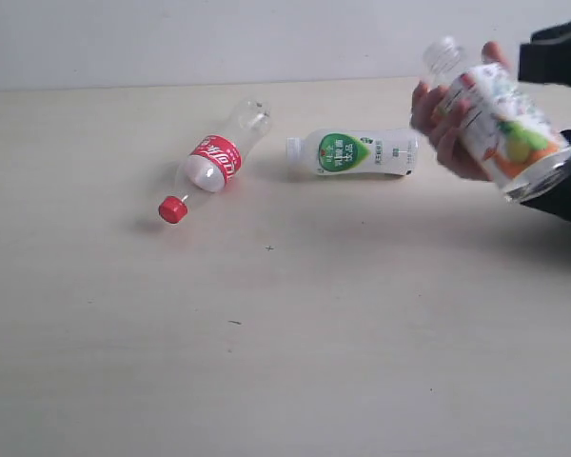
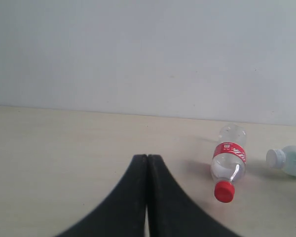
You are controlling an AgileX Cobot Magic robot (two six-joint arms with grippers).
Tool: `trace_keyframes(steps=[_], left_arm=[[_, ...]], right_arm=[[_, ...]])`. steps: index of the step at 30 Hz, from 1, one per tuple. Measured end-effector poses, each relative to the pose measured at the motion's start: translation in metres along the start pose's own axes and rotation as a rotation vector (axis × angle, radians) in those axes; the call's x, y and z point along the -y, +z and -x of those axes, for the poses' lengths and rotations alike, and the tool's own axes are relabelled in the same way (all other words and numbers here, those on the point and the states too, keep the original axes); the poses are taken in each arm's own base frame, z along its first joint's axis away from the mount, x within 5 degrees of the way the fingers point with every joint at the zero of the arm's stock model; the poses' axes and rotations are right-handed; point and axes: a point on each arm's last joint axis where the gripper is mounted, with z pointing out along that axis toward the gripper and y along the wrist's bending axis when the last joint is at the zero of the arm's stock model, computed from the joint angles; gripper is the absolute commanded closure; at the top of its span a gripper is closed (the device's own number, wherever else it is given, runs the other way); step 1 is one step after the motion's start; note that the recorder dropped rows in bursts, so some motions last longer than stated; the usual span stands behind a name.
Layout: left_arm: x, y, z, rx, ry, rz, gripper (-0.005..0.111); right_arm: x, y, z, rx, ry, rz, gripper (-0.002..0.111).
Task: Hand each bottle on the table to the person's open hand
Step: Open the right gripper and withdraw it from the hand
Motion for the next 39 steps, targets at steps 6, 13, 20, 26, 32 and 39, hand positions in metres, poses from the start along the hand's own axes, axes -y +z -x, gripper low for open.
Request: trace_keyframes(steps=[6, 13, 20, 26, 32, 39], left_arm=[[0.000, 0.000, 0.000, 0.000, 0.000, 0.000, 0.107], [0.000, 0.000, 0.000, 0.000, 0.000, 0.000, 0.107], [0.000, 0.000, 0.000, 0.000, 0.000, 0.000, 0.107], [0.000, 0.000, 0.000, 0.000, 0.000, 0.000, 0.107], [0.000, 0.000, 0.000, 0.000, 0.000, 0.000, 0.107], [0.000, 0.000, 0.000, 0.000, 0.000, 0.000, 0.107]], right_arm=[[0.006, -0.027, -0.064, 0.054, 0.069, -0.016, 0.108], [0.002, -0.038, -0.118, 0.067, 0.045, 0.036, 0.108], [0.000, -0.052, -0.143, 0.129, 0.006, 0.095, 0.108], [0.001, -0.072, -0.154, 0.276, 0.012, 0.132, 0.108], [0.001, -0.090, -0.157, 0.393, 0.027, 0.180, 0.108], [0.000, -0.091, -0.157, 0.394, 0.051, 0.190, 0.108]])
